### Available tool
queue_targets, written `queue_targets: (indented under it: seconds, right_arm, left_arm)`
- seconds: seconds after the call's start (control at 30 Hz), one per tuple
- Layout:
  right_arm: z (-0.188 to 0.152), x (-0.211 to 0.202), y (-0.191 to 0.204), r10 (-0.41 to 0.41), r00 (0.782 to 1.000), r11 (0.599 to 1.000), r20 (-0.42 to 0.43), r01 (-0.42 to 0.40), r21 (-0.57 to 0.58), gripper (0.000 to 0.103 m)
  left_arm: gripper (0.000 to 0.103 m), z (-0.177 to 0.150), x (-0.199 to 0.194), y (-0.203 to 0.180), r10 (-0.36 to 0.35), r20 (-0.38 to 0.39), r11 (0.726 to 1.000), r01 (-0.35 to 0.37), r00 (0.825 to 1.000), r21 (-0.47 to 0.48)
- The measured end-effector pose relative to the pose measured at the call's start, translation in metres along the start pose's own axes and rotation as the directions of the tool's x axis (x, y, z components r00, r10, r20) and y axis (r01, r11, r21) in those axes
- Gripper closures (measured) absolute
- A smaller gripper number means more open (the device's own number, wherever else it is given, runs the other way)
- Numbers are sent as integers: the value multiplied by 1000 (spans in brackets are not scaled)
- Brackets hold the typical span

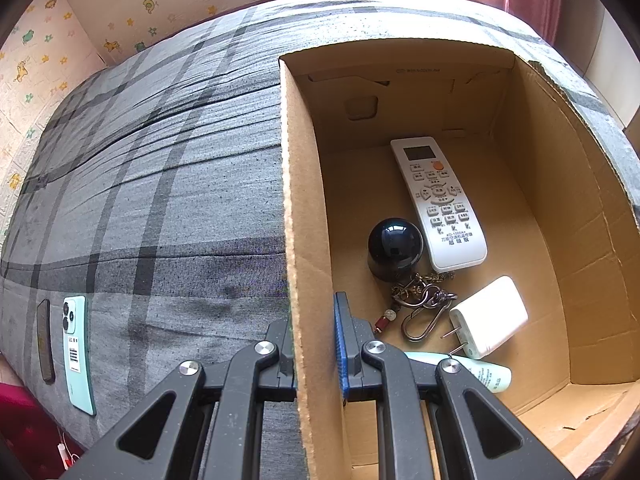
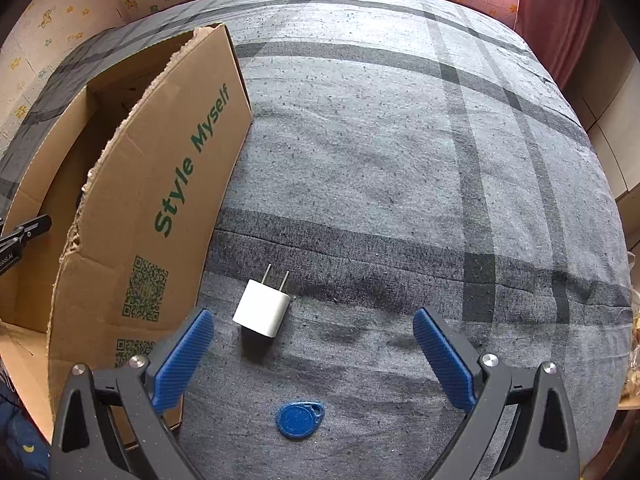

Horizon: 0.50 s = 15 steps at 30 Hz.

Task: Organize rigid objects
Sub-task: 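Withdraw the right tool toward the small white charger, then grasp the small white charger with the right tool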

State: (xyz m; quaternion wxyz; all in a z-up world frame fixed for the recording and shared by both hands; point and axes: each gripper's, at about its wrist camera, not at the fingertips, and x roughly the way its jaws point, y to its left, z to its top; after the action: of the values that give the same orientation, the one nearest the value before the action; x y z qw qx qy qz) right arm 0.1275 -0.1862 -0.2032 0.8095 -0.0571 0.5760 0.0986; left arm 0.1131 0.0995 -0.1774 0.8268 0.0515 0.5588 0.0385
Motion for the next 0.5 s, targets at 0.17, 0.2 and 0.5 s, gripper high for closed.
queue_targets:
  seconds: [0.17,0.2,0.5]
  right_arm:
    - [2,14,6,9,1000,1000,-23,-10,-29,8]
    - [2,17,7,11,1000,999,-27,-12,-35,9]
    - [6,40,19,65,994,995,-85,-71,-65,52]
  left_arm:
    - [88,0,1,0,1,-2,1000,-1,1000,1]
    - [88,0,1,0,1,-2,1000,-1,1000,0]
    - [88,0,0,1,-5,-2,1000,5,1000,-1]
